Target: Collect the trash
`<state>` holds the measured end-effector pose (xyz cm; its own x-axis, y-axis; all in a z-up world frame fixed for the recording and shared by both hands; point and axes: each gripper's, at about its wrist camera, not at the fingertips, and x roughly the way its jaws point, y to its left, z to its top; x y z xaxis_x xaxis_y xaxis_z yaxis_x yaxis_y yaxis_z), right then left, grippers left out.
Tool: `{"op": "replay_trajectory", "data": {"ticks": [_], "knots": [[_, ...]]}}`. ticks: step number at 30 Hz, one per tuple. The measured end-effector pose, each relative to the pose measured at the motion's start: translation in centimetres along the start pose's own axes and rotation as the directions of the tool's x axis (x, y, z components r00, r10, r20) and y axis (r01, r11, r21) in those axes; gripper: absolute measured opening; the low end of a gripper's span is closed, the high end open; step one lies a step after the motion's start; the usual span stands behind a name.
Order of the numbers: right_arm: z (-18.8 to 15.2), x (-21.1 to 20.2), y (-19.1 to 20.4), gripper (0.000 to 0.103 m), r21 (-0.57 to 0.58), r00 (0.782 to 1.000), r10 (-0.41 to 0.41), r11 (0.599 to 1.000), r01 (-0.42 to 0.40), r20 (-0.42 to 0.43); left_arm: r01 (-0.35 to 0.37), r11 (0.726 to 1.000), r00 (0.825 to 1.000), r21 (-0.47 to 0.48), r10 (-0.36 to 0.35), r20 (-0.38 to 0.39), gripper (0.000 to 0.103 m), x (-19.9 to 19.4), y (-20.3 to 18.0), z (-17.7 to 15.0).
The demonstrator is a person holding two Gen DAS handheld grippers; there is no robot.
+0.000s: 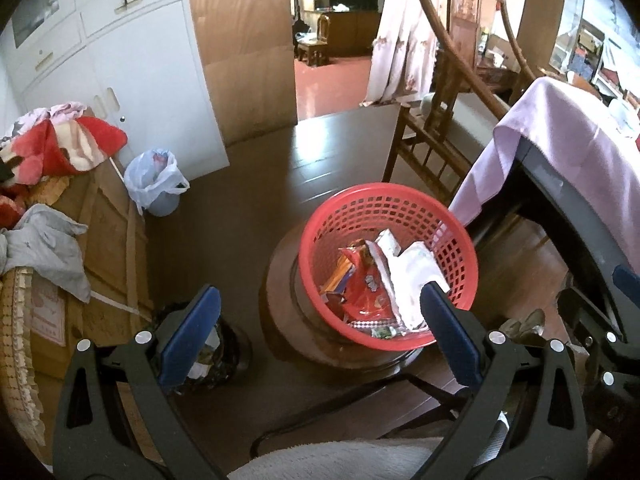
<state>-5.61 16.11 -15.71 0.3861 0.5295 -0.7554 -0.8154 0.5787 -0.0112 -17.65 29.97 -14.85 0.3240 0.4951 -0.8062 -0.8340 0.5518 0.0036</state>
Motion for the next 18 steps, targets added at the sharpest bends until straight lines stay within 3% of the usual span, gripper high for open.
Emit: {"op": "replay_trajectory", "data": {"ticks": [4,9,18], "knots": [[-0.4,-0.5,0.4,0.095,-0.022,1.000,0.024,0.999,-0.024,-0.010,0.006,1.000,1.000,0.011,-0.007,0.021,0.096,-0.8,-0.4,0.1],[-0.6,-1.1,1.2,0.095,-0.069,1.000,-0.016,0.997,0.016,0.000,0.000,1.000,0.999,0.027,-0.002,0.045,0.096,-1.8,-0.9,0.1],[-0.7,-2.1,0.1,0.095,-0.025,1.000,-0.023,0.999,0.024,0.019,-0.010,0.999,0.998,0.036,0.008,0.060,0.096,-2.4,-1.2,0.1]]}}
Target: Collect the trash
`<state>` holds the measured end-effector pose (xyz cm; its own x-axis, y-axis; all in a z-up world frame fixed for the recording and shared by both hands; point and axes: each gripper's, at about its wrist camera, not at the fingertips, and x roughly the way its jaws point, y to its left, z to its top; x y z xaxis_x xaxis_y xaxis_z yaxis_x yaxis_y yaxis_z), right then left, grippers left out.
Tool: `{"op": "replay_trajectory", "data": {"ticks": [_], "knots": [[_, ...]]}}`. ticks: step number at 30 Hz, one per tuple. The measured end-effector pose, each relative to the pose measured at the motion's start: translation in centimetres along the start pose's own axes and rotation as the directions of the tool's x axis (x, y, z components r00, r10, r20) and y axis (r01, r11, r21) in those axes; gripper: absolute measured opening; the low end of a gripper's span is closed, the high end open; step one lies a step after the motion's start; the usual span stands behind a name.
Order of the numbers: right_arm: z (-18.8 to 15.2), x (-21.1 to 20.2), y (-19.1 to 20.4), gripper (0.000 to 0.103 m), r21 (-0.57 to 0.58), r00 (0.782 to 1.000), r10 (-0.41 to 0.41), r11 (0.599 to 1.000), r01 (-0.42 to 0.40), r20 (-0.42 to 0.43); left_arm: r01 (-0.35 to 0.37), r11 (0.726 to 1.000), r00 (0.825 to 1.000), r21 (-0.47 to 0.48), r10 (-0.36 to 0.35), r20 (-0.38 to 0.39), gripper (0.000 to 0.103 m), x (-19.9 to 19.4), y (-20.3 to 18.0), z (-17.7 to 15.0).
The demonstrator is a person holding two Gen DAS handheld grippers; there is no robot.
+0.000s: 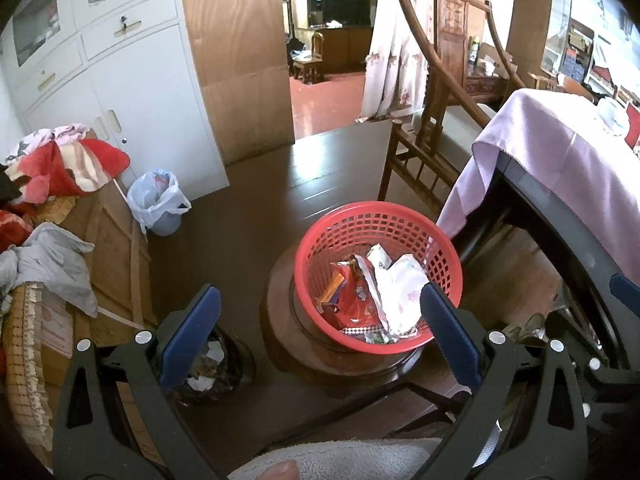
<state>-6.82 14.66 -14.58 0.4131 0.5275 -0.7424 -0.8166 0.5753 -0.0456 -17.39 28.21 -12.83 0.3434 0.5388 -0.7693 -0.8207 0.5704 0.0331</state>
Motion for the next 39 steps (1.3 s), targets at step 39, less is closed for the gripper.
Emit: {"op": "replay_trajectory", "data": {"ticks": [39], "knots": [[0.03,0.52,-0.03,0.096,0.031,0.999,0.036,0.999,-0.035,-0.016,-0.005,1.000,1.000,-0.019,0.005,-0.023,0.096,0.57,0.54,-0.30]]}}
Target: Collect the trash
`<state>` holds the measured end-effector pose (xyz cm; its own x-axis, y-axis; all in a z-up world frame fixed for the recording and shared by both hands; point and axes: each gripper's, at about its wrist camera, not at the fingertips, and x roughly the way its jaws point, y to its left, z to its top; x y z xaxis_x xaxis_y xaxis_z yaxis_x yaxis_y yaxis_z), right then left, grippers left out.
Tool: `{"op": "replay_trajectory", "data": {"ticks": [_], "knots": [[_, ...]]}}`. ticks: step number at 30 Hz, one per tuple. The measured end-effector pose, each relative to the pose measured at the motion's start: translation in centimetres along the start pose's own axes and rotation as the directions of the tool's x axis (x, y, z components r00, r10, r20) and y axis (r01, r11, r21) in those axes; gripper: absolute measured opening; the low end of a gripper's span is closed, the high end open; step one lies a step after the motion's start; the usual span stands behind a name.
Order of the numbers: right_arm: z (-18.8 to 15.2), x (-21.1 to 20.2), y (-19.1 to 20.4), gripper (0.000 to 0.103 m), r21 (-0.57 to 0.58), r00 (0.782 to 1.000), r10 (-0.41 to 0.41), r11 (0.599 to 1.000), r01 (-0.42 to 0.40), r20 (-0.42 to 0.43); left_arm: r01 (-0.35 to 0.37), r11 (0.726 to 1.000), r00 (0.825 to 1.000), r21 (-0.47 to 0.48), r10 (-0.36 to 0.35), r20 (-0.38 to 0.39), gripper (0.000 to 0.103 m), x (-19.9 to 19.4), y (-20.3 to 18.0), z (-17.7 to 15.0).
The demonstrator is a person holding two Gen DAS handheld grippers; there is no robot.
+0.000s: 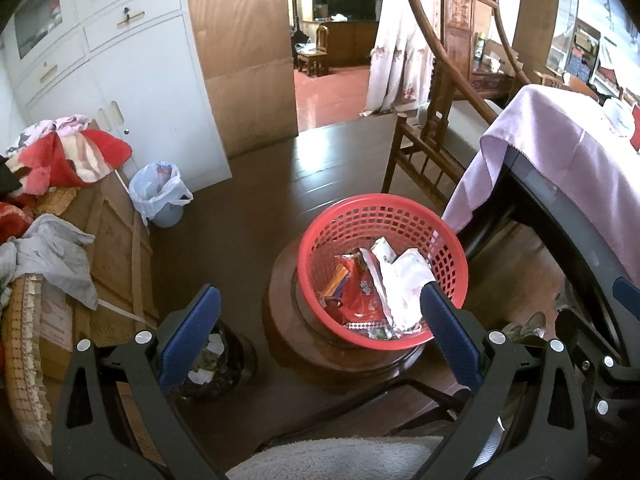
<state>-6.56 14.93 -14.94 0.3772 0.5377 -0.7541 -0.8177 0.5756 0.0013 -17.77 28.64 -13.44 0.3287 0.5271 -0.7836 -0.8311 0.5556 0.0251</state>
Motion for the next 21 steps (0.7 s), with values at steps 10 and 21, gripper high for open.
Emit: {"op": "replay_trajectory", "data": {"ticks": [10,21], "knots": [[0.00,-0.04,0.02,0.096,-0.002,1.000,-0.001,1.000,0.001,0.001,0.001,1.000,1.000,0.009,-0.001,0.002,0.096,-0.11,-0.12,-0.08],[0.18,-0.10,0.02,0.096,0.001,1.000,-0.002,1.000,0.002,0.004,0.002,1.000,1.000,0.010,-0.002,0.000,0.096,-0.17,-0.18,-0.14]]}}
